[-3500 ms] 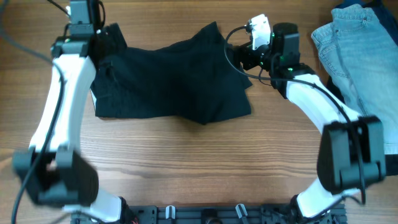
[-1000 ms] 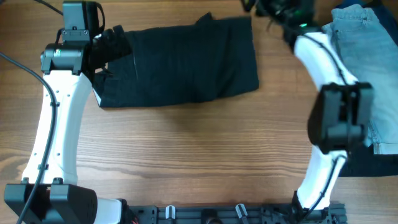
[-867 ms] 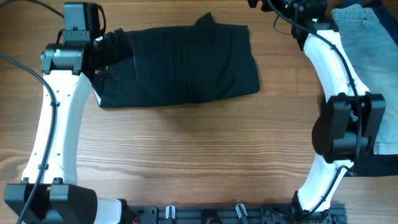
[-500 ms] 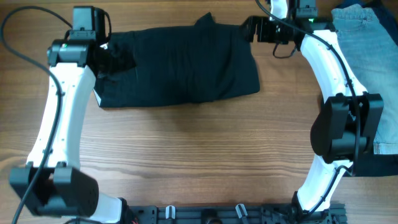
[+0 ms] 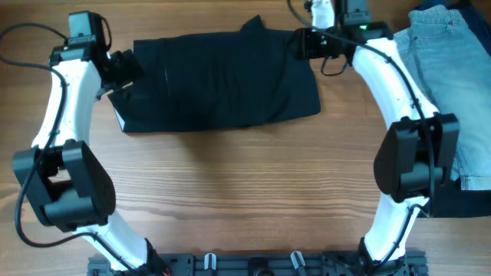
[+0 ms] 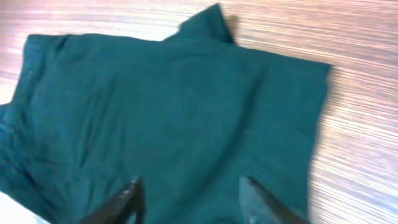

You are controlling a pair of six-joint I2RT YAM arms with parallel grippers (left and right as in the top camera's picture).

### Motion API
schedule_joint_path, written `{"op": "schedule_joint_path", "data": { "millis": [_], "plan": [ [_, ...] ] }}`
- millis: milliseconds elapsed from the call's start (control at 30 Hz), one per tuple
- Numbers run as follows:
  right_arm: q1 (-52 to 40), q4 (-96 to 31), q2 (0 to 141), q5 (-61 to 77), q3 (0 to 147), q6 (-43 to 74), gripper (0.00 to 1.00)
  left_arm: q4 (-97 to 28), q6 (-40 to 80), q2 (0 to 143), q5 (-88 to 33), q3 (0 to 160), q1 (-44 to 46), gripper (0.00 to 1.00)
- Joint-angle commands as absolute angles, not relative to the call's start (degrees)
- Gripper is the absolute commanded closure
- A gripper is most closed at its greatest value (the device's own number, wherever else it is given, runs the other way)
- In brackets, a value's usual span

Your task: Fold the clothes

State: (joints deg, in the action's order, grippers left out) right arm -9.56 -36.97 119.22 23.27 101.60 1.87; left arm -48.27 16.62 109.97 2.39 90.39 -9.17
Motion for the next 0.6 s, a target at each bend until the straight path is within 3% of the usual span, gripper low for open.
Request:
{"op": "schedule_joint_path", "data": {
  "millis": [0, 133, 333, 567],
  "plan": [
    [-10.5, -36.8, 123.9, 22.9, 101.5, 3.0, 0.49, -45.8, 11.3, 113.4, -3.7, 90.2, -10.8, 0.03],
    [-10.4, -38.2, 128.5, 23.0, 101.5, 2.9, 0.38, -42.7, 6.2, 116.7, -6.9, 90.2, -11.3, 0.03],
    [-10.4, -37.7, 130.4, 22.9, 101.5, 1.9, 0.31, -42.9, 6.4, 119.8, -7.0, 90.2, -11.5, 0.02],
    [-10.4, -37.7, 130.5, 22.9, 101.5, 1.6, 0.29, -34.6, 6.8, 121.5, -7.5, 90.2, -11.5, 0.04]
  ]
}}
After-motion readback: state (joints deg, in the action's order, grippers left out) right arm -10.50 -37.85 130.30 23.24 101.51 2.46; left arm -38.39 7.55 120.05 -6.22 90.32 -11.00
